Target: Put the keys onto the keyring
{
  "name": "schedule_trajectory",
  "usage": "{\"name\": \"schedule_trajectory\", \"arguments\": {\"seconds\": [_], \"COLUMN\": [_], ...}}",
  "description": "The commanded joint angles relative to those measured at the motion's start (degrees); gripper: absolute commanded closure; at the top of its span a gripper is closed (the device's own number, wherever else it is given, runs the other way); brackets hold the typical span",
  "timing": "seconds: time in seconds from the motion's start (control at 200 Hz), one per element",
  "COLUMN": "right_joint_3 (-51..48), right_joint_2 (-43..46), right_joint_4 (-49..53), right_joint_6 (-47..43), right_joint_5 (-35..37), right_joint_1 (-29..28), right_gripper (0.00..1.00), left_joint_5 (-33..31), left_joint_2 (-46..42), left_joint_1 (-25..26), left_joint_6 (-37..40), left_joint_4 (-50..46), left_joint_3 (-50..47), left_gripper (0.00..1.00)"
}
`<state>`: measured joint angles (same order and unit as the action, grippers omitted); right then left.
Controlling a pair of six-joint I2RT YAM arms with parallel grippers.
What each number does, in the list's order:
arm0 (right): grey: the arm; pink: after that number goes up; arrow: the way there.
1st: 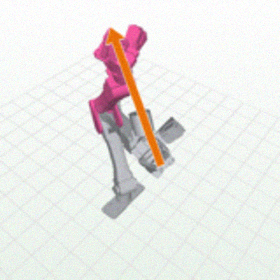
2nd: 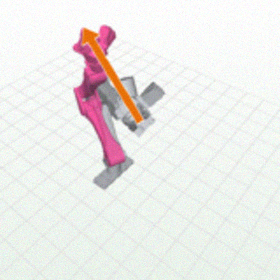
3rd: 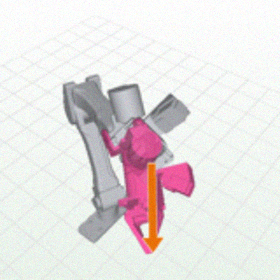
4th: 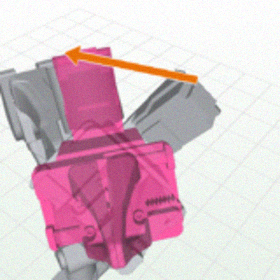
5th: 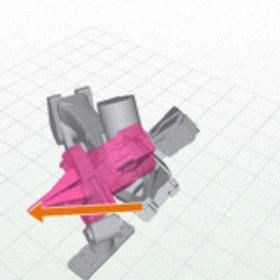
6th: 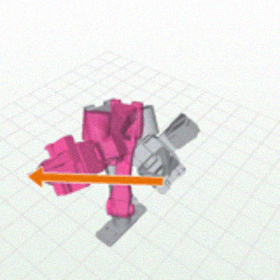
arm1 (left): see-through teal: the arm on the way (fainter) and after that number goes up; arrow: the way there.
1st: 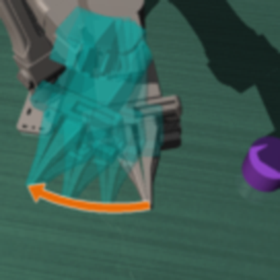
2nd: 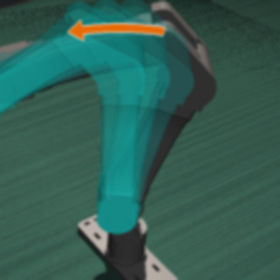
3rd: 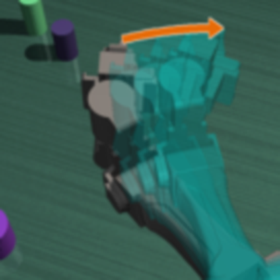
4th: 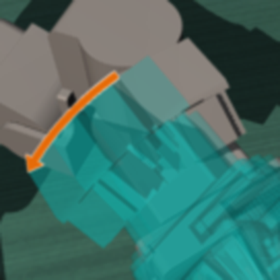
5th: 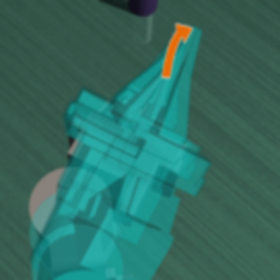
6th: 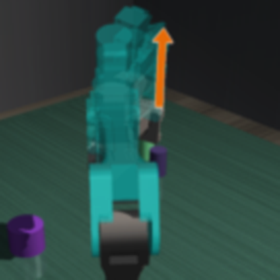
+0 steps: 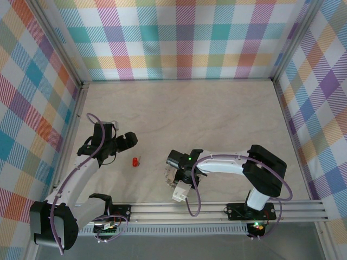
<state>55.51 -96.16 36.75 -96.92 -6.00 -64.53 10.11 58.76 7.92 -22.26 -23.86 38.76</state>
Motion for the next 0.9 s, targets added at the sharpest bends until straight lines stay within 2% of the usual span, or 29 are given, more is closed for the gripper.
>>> {"name": "schedule_trajectory", "arguments": {"seconds": [0.0,0.08,0.44,0.775,0.895], "right_joint_3": [-0.75,-0.75,-0.22,-1.53,-1.78], "right_joint_2": [1.02,0.72,-1.05,-0.09,1.50], "right_joint_4": [2.09,2.17,1.70,-2.09,-5.54], "right_joint_6": [1.13,1.04,1.74,5.84,11.91], "right_joint_5": [-1.36,-1.38,-2.42,-2.04,-3.88], "right_joint_1": [-0.43,-0.59,-1.61,-1.41,-0.33], "right_gripper": [0.88,0.85,0.86,0.98,1.00], "left_joint_5": [1.29,1.36,1.67,2.91,4.88], "left_joint_2": [-0.35,-0.24,-0.49,-2.16,-5.33], "left_joint_1": [-0.80,-0.80,-0.76,-0.76,-0.71], "left_joint_6": [0.40,0.36,-0.24,0.58,2.57], "left_joint_4": [0.17,0.36,0.83,2.48,5.22], "left_joint_3": [0.28,0.22,-0.31,-0.94,-1.55], "left_gripper": [0.14,0.14,0.14,0.14,0.19]}}
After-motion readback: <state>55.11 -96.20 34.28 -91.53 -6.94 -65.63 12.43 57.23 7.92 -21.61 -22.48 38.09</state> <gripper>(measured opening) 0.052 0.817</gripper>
